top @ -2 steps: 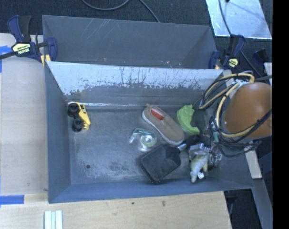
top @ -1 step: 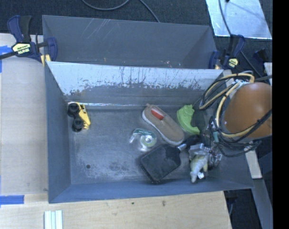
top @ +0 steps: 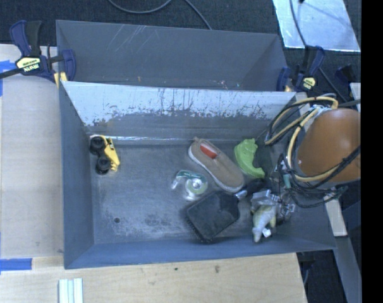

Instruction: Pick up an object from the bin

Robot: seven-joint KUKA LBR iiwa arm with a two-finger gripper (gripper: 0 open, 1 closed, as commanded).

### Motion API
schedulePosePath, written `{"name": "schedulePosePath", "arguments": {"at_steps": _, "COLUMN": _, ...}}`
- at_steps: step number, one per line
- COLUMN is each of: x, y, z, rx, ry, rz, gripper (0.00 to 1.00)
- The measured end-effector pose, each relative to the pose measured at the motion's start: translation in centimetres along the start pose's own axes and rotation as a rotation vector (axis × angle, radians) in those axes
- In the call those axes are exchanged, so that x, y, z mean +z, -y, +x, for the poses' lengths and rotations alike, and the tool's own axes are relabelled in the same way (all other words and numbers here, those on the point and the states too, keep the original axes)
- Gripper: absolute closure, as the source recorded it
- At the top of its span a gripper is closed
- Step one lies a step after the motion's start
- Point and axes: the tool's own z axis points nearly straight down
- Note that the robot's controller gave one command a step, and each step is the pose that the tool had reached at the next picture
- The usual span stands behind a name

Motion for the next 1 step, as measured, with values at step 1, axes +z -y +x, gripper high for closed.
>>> {"name": "schedulePosePath", "arguments": {"at_steps": 1, "x": -1.99, "y": -0.16, "z": 0.08, "rx": 0.001, "ry": -0.002, "rz": -0.006, "gripper": 1.0}}
